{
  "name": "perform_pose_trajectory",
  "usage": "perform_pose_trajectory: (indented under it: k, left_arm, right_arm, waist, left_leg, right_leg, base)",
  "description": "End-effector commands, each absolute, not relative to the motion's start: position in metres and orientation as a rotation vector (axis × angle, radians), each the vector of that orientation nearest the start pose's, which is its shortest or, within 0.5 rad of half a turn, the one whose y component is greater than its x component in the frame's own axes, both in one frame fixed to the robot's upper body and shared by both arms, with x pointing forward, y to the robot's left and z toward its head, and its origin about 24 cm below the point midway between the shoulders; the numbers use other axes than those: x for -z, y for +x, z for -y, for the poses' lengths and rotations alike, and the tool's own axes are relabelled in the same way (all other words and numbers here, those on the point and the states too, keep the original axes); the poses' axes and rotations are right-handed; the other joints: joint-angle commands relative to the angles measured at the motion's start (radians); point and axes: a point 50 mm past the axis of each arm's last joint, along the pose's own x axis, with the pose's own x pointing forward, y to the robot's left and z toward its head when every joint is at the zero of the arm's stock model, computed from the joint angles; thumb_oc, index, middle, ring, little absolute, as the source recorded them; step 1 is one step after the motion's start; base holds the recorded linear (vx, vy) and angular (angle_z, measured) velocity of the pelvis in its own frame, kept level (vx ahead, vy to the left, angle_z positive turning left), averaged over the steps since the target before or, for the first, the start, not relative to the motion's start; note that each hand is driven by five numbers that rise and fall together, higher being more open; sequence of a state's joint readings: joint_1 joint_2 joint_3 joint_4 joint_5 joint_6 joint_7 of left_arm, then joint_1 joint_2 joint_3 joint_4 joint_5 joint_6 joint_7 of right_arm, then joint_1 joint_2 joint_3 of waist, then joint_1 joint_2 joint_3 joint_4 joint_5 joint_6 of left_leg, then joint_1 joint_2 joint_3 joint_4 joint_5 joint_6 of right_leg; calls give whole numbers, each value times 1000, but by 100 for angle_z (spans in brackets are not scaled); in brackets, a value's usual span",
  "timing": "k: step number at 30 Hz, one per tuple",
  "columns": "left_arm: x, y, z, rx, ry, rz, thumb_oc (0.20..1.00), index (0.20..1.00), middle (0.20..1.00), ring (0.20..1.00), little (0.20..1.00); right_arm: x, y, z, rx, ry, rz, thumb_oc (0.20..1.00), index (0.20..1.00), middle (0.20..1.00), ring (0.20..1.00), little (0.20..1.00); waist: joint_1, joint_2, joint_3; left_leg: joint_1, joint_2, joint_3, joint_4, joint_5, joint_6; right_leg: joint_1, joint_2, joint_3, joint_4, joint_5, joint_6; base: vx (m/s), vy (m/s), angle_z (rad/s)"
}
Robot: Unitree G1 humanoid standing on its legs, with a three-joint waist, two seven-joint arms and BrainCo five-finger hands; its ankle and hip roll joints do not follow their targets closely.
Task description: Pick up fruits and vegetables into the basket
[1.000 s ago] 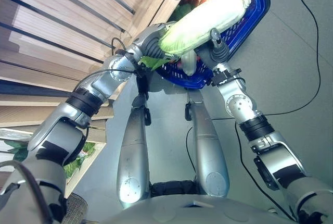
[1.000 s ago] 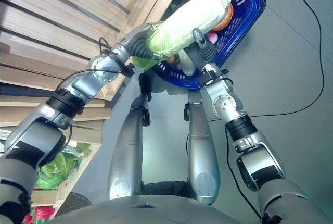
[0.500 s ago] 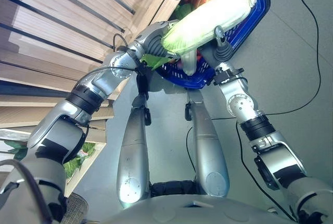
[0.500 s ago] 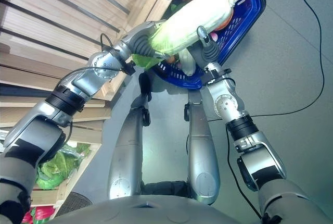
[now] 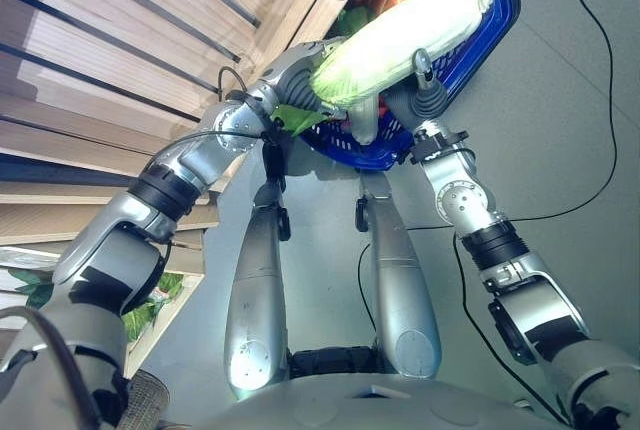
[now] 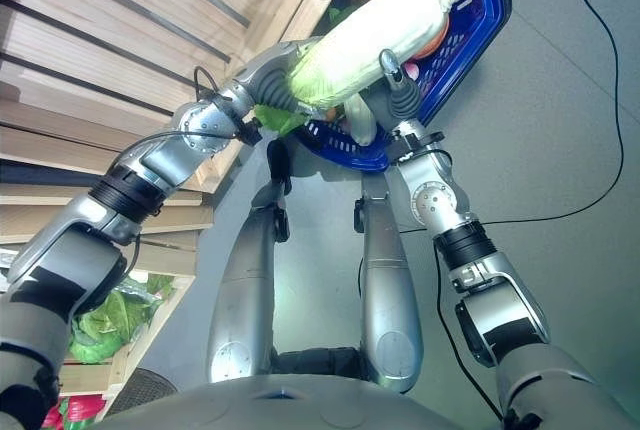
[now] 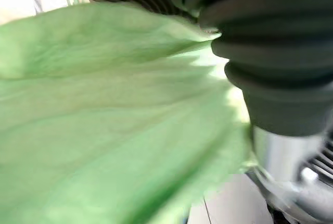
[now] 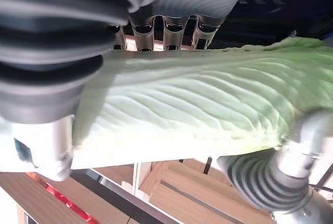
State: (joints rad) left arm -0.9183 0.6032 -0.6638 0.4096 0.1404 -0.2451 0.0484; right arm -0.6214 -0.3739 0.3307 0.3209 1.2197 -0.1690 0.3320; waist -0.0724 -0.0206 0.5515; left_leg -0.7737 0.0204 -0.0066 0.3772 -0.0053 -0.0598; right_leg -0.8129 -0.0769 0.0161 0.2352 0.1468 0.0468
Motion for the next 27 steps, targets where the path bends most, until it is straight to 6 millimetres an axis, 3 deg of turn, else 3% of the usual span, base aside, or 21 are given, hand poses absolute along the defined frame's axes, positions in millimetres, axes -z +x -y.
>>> perform_pose_trajectory:
  k: [1,16,20,27]
  left_arm:
    - [-195,351,-103,400,976,670,1000,1000,1000,1000,1000]
    - [-195,347,-114,227,703,724,1000,1000,1000,1000,1000]
    - [-201,339,-115,162,544,808,1000,1000,1000,1000,1000]
    - [-215,329,-120,40,462,969,1000,1000,1000,1000,1000]
  right_arm:
    - [-194,330,115,-796,737,495,200,200,200,200,200]
    - [-191,328,114,-763,748,501,200,200,200,200,200]
    - [-189,329,115,-724,716,499,200,200,200,200,200]
    - [-188,330,116,-708,717,496,200,200,200,200,200]
  waist:
    - [23,1,-32]
    - [34,0,-32]
    - [36,-4,-32]
    - [40,-8,-32]
  left_leg:
    - [34,-24,2,-114,54,-6]
    - [34,-30,-6,-114,52,-2]
    - [34,-32,-8,-113,51,-1]
    - [34,-35,-15,-108,47,-1]
  right_leg:
    - [62,16,-86,82,-102,56]
    - [59,20,-90,89,-107,52]
    - [60,21,-90,89,-108,50]
    - [59,24,-89,97,-113,46]
  base:
    - [0,0,0]
    - [0,0,0]
    - [0,0,0]
    - [0,0,0]
